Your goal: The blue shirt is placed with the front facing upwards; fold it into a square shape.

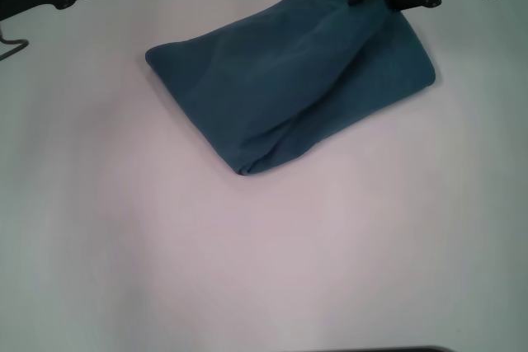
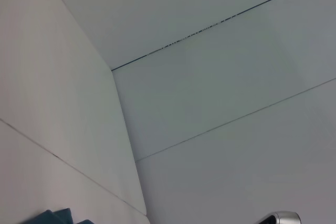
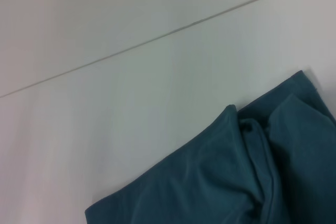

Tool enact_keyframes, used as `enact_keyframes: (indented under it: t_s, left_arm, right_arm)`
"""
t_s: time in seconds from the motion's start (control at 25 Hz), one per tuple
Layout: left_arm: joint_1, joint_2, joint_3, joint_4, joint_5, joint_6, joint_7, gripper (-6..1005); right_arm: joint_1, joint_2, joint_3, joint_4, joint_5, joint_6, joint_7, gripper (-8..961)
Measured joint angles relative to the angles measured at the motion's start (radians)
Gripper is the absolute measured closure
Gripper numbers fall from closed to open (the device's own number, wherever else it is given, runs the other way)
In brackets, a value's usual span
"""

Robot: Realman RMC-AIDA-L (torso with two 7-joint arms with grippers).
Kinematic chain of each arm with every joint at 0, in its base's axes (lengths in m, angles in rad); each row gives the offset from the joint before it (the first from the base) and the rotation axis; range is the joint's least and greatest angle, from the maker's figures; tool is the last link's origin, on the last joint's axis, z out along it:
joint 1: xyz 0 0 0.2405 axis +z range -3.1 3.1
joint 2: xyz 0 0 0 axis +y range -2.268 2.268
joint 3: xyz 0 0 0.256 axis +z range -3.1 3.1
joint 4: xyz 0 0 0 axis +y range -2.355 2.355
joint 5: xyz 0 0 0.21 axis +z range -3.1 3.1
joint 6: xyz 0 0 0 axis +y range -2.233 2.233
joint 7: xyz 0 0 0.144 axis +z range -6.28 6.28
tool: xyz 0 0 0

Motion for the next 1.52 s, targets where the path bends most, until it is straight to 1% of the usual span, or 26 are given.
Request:
enact_keyframes:
  t_s: [0.16,0.4,0.52,0.64,0.72,0.88,1.08,1.2,1.32,1.52]
  left_arm:
    - [0.0,0.0,-0.01,-0.001,0.0,-0.002,-0.002,78]
    - [-0.007,0.0,-0.021,0.003,0.0,-0.014,-0.001,78]
    - [-0.009,0.0,-0.02,0.003,0.0,-0.014,-0.001,79]
    - [-0.01,0.0,-0.021,0.003,0.0,-0.014,-0.001,79]
    - [-0.008,0.0,-0.022,0.001,0.0,-0.014,-0.002,79]
    - [-0.005,0.0,-0.032,-0.002,0.0,-0.014,-0.004,79]
    - [-0.008,0.001,-0.037,0.002,-0.001,-0.014,-0.001,79]
    - [-0.008,0.002,-0.037,0.002,-0.001,-0.018,0.0,78]
    - [-0.004,0.003,-0.037,0.003,-0.001,-0.027,0.001,78]
    - [-0.004,0.001,-0.036,0.005,-0.002,-0.035,0.001,78]
  right_arm:
    - [0.002,-0.007,-0.012,0.01,-0.005,-0.018,0.005,622]
    - [-0.002,-0.012,-0.018,0.006,-0.007,-0.035,0.013,748]
    - [-0.002,-0.014,-0.017,0.0,-0.007,-0.037,0.013,833]
    - [-0.001,-0.023,-0.002,-0.018,0.002,-0.063,0.014,918]
    - [-0.003,-0.028,0.018,-0.052,0.02,-0.107,0.017,920]
    - [-0.01,-0.032,0.032,-0.121,0.052,-0.203,0.044,920]
    - [-0.018,-0.024,0.029,-0.164,0.059,-0.296,0.077,909]
    - [-0.036,-0.021,0.022,-0.181,0.047,-0.335,0.089,902]
    - [-0.075,-0.021,0.014,-0.195,0.007,-0.341,0.098,896]
    - [-0.132,-0.027,0.011,-0.178,-0.04,-0.27,0.086,885]
